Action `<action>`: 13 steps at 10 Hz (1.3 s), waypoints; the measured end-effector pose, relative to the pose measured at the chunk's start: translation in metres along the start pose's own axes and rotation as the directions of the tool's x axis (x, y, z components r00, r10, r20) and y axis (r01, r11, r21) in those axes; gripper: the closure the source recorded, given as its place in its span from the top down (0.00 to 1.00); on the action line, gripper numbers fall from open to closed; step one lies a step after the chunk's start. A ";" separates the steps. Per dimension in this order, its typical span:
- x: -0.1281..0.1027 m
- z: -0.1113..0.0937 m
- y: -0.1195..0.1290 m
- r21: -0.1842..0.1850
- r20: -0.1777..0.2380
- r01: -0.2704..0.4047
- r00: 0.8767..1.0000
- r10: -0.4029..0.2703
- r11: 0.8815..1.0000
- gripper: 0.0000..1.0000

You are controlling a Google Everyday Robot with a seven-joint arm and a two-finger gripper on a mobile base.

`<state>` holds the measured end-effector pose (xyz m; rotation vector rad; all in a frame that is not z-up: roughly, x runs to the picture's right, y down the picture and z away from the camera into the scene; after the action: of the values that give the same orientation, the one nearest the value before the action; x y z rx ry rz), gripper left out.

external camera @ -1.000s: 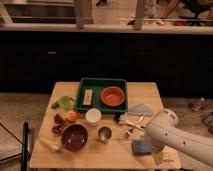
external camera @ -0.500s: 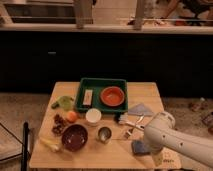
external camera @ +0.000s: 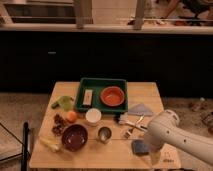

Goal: Place sponge in purple bowl

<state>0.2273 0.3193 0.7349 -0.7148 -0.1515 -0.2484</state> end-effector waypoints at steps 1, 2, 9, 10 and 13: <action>-0.002 0.002 -0.003 0.006 0.016 -0.021 1.000 0.021 1.000 0.80; -0.002 0.005 -0.005 0.019 0.038 -0.065 0.997 0.065 0.998 0.80; 0.013 0.020 -0.010 0.049 0.129 -0.288 0.951 0.280 0.956 0.80; 0.013 0.020 -0.011 0.049 0.133 -0.292 0.950 0.283 0.955 0.80; 0.009 0.026 -0.011 0.047 0.146 -0.281 0.951 0.271 0.959 0.80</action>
<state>0.2321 0.3269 0.7627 -0.6778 -0.1885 0.0745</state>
